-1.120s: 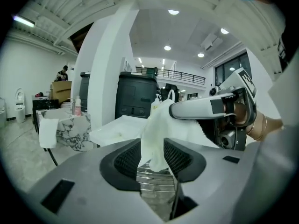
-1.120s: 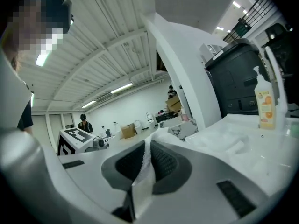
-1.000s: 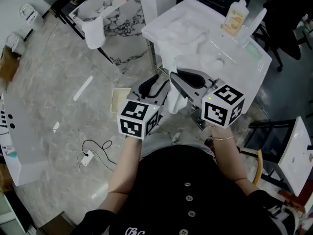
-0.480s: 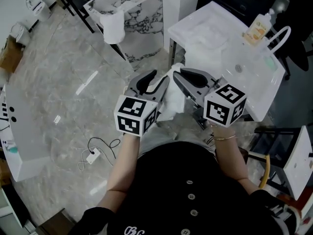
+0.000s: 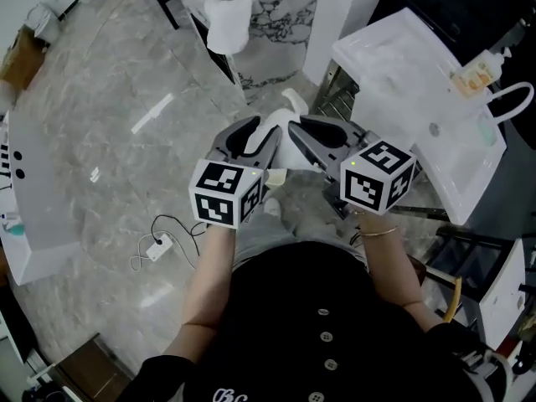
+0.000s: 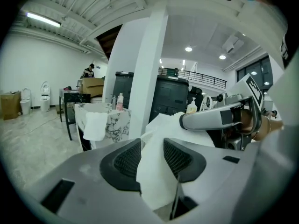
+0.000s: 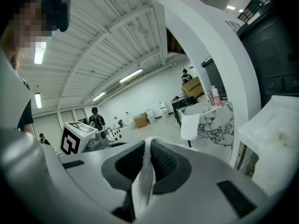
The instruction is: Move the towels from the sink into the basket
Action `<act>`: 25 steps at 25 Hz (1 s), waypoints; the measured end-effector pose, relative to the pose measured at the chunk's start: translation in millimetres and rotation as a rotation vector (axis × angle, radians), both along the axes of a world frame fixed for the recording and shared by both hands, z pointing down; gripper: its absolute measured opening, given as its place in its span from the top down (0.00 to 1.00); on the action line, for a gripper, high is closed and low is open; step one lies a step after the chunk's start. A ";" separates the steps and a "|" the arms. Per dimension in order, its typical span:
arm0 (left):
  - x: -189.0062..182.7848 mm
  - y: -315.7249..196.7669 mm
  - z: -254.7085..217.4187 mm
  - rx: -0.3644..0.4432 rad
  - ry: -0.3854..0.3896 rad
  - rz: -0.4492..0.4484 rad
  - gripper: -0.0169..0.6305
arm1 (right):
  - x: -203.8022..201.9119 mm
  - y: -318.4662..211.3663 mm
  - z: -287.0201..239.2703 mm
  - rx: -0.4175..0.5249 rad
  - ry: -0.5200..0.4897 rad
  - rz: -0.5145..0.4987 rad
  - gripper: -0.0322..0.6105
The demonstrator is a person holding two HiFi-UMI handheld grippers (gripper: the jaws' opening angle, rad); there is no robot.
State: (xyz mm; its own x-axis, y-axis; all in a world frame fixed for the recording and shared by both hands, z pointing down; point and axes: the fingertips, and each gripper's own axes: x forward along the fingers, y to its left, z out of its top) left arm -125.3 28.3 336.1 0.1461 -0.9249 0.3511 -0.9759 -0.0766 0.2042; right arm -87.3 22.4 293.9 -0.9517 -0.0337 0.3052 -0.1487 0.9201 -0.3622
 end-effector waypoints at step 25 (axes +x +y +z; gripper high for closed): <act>-115.3 27.3 144.2 -0.239 0.186 -0.132 0.74 | -111.0 -17.9 140.2 -0.158 0.263 -0.066 0.90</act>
State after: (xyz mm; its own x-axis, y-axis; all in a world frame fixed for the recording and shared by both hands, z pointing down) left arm -240.6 55.6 480.3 0.1130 -0.8346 0.5392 -0.9184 0.1194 0.3772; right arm -198.3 4.6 434.1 -0.8378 0.0933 0.5380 -0.1979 0.8664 -0.4584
